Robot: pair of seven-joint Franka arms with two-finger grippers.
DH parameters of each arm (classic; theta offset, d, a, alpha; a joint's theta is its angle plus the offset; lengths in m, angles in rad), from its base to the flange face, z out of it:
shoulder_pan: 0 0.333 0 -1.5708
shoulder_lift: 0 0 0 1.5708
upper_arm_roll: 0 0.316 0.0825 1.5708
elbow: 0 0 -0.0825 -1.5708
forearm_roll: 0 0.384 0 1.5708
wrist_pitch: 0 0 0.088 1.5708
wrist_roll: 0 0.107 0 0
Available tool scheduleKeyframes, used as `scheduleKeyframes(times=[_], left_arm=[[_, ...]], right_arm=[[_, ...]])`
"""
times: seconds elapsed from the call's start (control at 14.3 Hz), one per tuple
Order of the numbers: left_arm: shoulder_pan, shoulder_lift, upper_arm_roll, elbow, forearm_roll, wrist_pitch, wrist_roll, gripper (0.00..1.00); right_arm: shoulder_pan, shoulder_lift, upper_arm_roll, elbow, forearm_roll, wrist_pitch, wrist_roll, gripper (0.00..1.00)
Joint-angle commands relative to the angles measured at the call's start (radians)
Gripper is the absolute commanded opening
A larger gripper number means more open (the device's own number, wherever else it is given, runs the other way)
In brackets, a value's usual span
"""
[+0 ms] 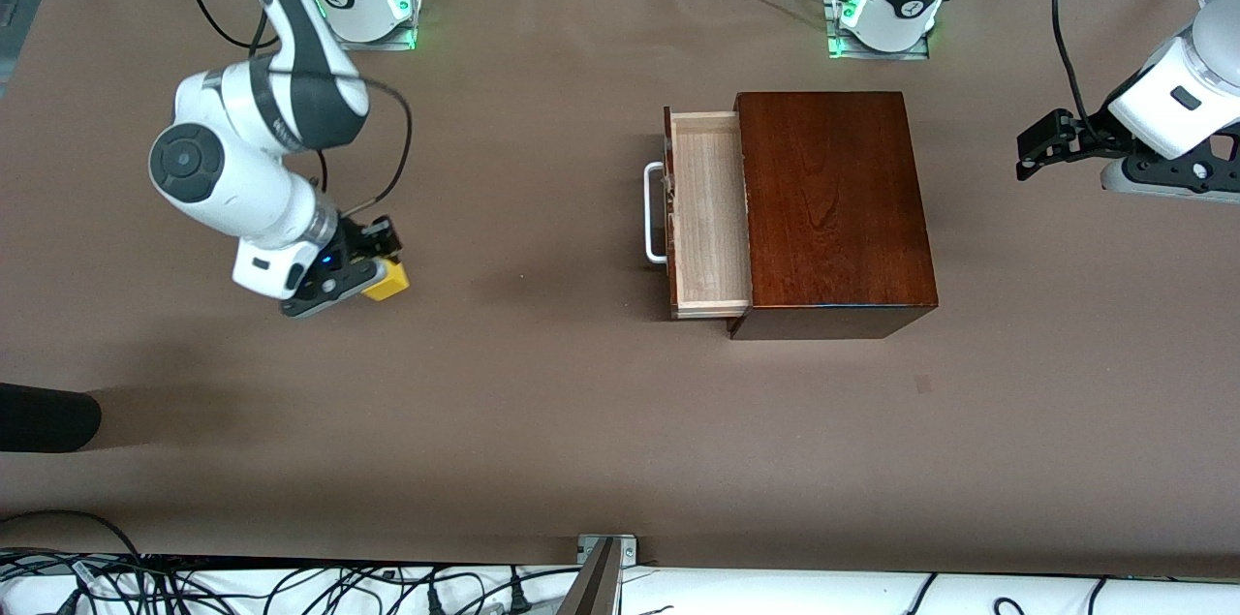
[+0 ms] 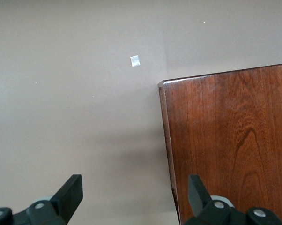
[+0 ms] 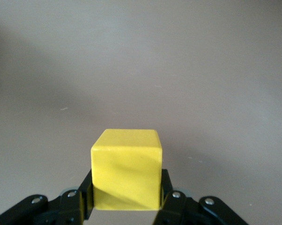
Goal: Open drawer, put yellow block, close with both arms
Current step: 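Lift the yellow cube and carry it over the open drawer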
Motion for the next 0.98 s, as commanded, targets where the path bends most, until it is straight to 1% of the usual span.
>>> scheduleKeyframes(times=[0.0,0.07,0.14,0.28,0.35,0.42,0.56,0.63,0.77,0.91], left_arm=[[-0.001,-0.016,-0.004,-0.004,0.003,-0.01,-0.008,1.0],[-0.001,-0.016,-0.008,-0.004,0.003,-0.016,-0.011,1.0],[-0.001,-0.016,-0.02,-0.003,0.003,-0.018,-0.015,1.0],[-0.001,-0.012,-0.022,0.005,0.004,-0.018,-0.017,1.0],[-0.001,-0.01,-0.022,0.005,0.003,-0.018,-0.012,1.0],[0.001,-0.01,-0.022,0.005,0.003,-0.018,-0.011,1.0],[0.001,-0.01,-0.022,0.005,0.004,-0.018,-0.011,1.0],[0.001,-0.01,-0.022,0.005,0.004,-0.018,-0.011,1.0],[0.001,-0.01,-0.022,0.005,0.004,-0.018,-0.011,1.0],[0.001,-0.009,-0.022,0.005,0.004,-0.018,-0.009,1.0]], right_arm=[[0.006,0.018,0.118,0.161,0.006,-0.156,-0.051,0.0],[0.033,0.023,0.133,0.202,0.001,-0.191,-0.056,0.0],[0.078,0.029,0.134,0.227,-0.014,-0.205,-0.063,0.0],[0.216,0.04,0.134,0.27,-0.112,-0.205,-0.063,0.0],[0.268,0.062,0.134,0.307,-0.141,-0.207,-0.059,0.0],[0.308,0.089,0.134,0.342,-0.146,-0.208,-0.059,0.0],[0.374,0.118,0.134,0.376,-0.149,-0.199,-0.062,0.0],[0.412,0.142,0.132,0.41,-0.161,-0.201,-0.063,0.0],[0.487,0.207,0.132,0.497,-0.221,-0.207,-0.066,0.0],[0.535,0.294,0.132,0.592,-0.226,-0.199,-0.066,0.0]])
